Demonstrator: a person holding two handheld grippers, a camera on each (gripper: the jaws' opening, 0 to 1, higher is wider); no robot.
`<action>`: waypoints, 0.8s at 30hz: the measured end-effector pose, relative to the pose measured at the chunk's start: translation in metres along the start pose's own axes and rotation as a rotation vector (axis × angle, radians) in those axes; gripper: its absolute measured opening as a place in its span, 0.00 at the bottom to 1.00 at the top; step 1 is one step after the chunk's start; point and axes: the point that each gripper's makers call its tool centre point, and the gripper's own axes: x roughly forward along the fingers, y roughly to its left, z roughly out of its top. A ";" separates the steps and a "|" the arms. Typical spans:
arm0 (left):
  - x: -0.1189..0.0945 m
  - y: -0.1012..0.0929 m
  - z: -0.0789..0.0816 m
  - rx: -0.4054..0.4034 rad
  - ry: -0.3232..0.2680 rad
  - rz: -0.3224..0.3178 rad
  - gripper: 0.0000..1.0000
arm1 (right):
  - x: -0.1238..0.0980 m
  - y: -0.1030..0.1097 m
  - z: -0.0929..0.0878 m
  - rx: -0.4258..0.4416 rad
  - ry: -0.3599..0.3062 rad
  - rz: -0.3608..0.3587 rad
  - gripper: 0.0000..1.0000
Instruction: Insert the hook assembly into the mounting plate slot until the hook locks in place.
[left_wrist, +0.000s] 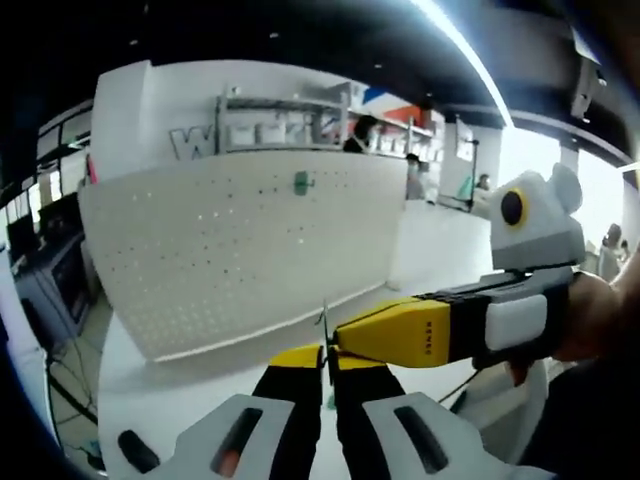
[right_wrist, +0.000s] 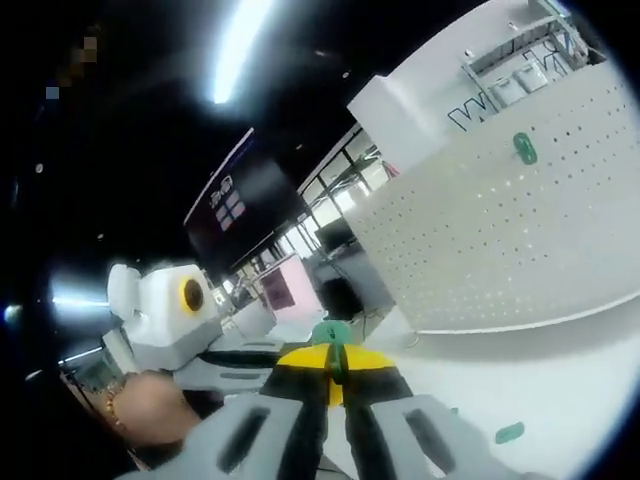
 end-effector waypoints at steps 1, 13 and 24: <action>0.000 0.000 0.000 0.000 -0.006 -0.001 0.03 | 0.000 0.000 0.000 -0.007 0.004 -0.002 0.00; 0.003 0.000 -0.009 0.051 0.015 -0.006 0.07 | 0.002 0.001 -0.005 -0.167 0.047 -0.001 0.00; 0.002 0.003 -0.018 -0.033 0.021 -0.042 0.39 | -0.001 -0.019 0.006 -0.266 0.065 -0.043 0.00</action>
